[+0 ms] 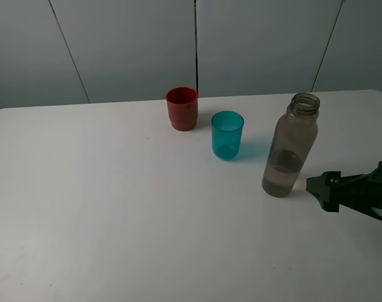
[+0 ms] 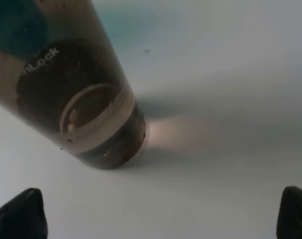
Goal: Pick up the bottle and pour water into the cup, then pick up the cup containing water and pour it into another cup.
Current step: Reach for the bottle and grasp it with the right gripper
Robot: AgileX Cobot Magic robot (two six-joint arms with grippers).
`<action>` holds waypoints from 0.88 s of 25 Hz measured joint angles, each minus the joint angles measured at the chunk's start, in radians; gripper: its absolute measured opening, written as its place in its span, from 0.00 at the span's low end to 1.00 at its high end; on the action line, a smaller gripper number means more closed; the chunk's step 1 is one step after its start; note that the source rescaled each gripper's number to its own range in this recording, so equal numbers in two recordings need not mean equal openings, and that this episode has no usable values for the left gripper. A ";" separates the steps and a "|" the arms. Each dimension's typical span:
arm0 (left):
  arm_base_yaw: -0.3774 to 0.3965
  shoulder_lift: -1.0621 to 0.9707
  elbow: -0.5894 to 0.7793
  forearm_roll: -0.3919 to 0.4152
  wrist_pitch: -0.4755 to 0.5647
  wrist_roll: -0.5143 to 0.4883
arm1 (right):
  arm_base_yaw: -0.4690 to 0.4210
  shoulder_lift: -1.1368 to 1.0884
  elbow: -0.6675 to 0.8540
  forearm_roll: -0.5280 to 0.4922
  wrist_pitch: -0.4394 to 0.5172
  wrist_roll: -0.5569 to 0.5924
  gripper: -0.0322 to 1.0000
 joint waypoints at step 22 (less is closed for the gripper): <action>0.000 0.000 0.000 0.000 0.000 0.000 | 0.000 0.183 0.075 -0.409 -0.355 0.256 1.00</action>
